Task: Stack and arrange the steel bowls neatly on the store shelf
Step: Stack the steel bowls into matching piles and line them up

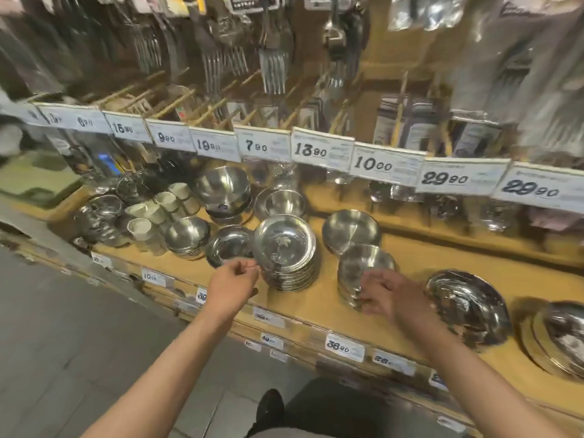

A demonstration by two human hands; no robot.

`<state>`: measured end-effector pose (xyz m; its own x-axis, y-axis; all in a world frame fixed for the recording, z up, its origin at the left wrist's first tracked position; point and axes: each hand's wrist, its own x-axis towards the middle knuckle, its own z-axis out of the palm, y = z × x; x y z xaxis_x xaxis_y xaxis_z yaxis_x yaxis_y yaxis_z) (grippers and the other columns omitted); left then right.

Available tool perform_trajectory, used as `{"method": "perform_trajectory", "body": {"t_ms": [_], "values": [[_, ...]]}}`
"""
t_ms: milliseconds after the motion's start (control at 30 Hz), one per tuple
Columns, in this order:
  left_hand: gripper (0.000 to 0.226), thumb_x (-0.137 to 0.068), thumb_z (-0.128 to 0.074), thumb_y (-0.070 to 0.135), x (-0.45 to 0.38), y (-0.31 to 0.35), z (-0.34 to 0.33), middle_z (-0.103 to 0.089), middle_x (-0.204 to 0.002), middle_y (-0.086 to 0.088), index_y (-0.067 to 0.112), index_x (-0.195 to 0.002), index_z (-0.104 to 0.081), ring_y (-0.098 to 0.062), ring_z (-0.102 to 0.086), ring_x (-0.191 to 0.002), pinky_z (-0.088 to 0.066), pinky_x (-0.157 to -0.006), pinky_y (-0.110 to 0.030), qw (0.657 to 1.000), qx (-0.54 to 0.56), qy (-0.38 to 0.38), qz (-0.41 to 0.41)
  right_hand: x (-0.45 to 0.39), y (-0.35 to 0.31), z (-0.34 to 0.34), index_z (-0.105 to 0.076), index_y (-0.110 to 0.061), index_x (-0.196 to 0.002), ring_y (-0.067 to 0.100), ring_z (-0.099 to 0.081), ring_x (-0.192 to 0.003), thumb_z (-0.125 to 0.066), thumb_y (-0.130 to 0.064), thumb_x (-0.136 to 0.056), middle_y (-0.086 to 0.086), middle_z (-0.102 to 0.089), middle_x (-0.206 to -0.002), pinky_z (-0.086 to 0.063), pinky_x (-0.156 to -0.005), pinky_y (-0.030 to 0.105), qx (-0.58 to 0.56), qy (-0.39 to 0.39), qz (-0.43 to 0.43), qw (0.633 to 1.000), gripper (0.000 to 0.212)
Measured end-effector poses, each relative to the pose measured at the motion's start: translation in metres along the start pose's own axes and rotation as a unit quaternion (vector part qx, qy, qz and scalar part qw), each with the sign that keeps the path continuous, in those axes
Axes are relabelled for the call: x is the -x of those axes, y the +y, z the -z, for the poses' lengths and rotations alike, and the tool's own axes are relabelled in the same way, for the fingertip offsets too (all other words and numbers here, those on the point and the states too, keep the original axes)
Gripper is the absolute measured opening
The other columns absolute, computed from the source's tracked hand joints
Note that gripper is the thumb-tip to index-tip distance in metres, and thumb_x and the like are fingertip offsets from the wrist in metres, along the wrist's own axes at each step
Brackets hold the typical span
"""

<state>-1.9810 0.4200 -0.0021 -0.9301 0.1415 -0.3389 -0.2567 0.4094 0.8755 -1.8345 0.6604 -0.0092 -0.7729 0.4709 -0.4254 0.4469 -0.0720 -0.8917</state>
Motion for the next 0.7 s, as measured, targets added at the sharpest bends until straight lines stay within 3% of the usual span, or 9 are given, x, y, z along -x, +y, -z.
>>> {"method": "perform_trajectory", "body": {"t_ms": [100, 167, 200, 300, 367, 467, 533, 600, 700], "values": [[0.017, -0.1, -0.055, 0.02, -0.04, 0.002, 0.027, -0.071, -0.096, -0.004, 0.009, -0.099, -0.068, -0.021, -0.069, -0.09, -0.061, -0.085, -0.039, 1.0, -0.018, -0.013, -0.01, -0.018, -0.016, -0.047, -0.068, -0.03, -0.112, 0.015, -0.067, -0.09, -0.056, -0.009, -0.094, 0.003, -0.067, -0.118, -0.05, -0.055, 0.02, 0.055, 0.027, 0.004, 0.998, 0.03], [0.02, -0.099, -0.055, 0.025, -0.064, 0.009, 0.034, -0.068, -0.084, -0.001, 0.011, -0.091, -0.066, -0.02, -0.064, -0.077, -0.055, -0.067, -0.021, 0.997, -0.071, -0.015, -0.04, -0.032, -0.027, -0.074, -0.065, -0.028, -0.12, 0.005, -0.069, -0.074, -0.056, -0.02, -0.092, 0.004, -0.069, -0.115, -0.045, -0.057, 0.02, 0.123, 0.057, 0.016, 0.991, 0.031], [0.018, -0.097, -0.057, 0.029, -0.073, 0.013, 0.034, -0.067, -0.081, 0.002, 0.016, -0.088, -0.065, -0.018, -0.062, -0.074, -0.049, -0.059, -0.015, 0.993, -0.103, -0.015, -0.056, -0.038, -0.031, -0.084, -0.065, -0.021, -0.122, 0.007, -0.069, -0.074, -0.056, -0.021, -0.093, 0.006, -0.069, -0.114, -0.043, -0.059, 0.019, 0.174, 0.062, 0.025, 0.982, 0.03], [0.019, -0.092, -0.064, 0.036, -0.096, 0.018, 0.026, -0.067, -0.096, 0.005, 0.021, -0.103, -0.069, -0.013, -0.059, -0.082, -0.043, -0.069, -0.022, 0.974, -0.194, -0.06, -0.1, -0.053, -0.04, -0.107, -0.068, -0.006, -0.102, 0.03, -0.066, -0.088, -0.055, -0.023, -0.095, 0.014, -0.072, -0.096, -0.052, -0.069, 0.03, 0.282, 0.102, 0.052, 0.953, 0.023], [0.026, -0.093, -0.066, 0.036, -0.105, 0.017, 0.018, -0.066, -0.097, 0.003, 0.018, -0.111, -0.07, -0.01, -0.056, -0.078, -0.038, -0.065, -0.022, 0.958, -0.231, -0.088, -0.142, -0.059, -0.041, -0.115, -0.067, -0.006, -0.094, 0.032, -0.064, -0.084, -0.06, -0.027, -0.094, 0.013, -0.07, -0.088, -0.054, -0.073, 0.038, 0.307, 0.136, 0.056, 0.94, 0.023], [0.008, -0.089, -0.07, 0.03, -0.116, 0.012, 0.011, -0.06, -0.082, 0.011, 0.025, -0.085, -0.065, -0.002, -0.049, -0.066, -0.036, -0.057, -0.009, 0.953, -0.233, -0.084, -0.177, -0.069, -0.039, -0.123, -0.071, -0.001, -0.099, 0.033, -0.066, -0.089, -0.064, -0.025, -0.091, 0.017, -0.072, -0.095, -0.056, -0.08, 0.043, 0.357, 0.162, 0.056, 0.918, 0.027], [0.024, -0.084, -0.075, 0.027, -0.12, 0.01, 0.012, -0.053, -0.073, 0.02, 0.029, -0.068, -0.057, 0.004, -0.046, -0.064, -0.038, -0.053, -0.004, 0.959, -0.207, -0.077, -0.176, -0.074, -0.038, -0.125, -0.071, -0.001, -0.104, 0.035, -0.066, -0.095, -0.066, -0.025, -0.089, 0.018, -0.072, -0.1, -0.054, -0.079, 0.037, 0.385, 0.166, 0.051, 0.907, 0.029], [0.023, -0.082, -0.077, 0.027, -0.12, 0.009, 0.014, -0.056, -0.071, 0.02, 0.027, -0.066, -0.061, -0.001, -0.054, -0.067, -0.038, -0.054, -0.008, 0.96, -0.199, -0.081, -0.178, -0.077, -0.039, -0.123, -0.072, -0.003, -0.105, 0.034, -0.066, -0.097, -0.068, -0.028, -0.087, 0.017, -0.072, -0.102, -0.049, -0.074, 0.032, 0.404, 0.171, 0.05, 0.897, 0.031], [0.01, -0.083, -0.078, 0.025, -0.116, 0.013, 0.015, -0.07, -0.086, 0.004, 0.018, -0.082, -0.071, -0.02, -0.068, -0.089, -0.056, -0.081, -0.033, 0.958, -0.21, -0.092, -0.171, -0.073, -0.041, -0.121, -0.074, -0.007, -0.101, 0.03, -0.066, -0.094, -0.068, -0.03, -0.086, 0.013, -0.074, -0.097, -0.05, -0.075, 0.032, 0.4, 0.166, 0.053, 0.9, 0.028]]}}
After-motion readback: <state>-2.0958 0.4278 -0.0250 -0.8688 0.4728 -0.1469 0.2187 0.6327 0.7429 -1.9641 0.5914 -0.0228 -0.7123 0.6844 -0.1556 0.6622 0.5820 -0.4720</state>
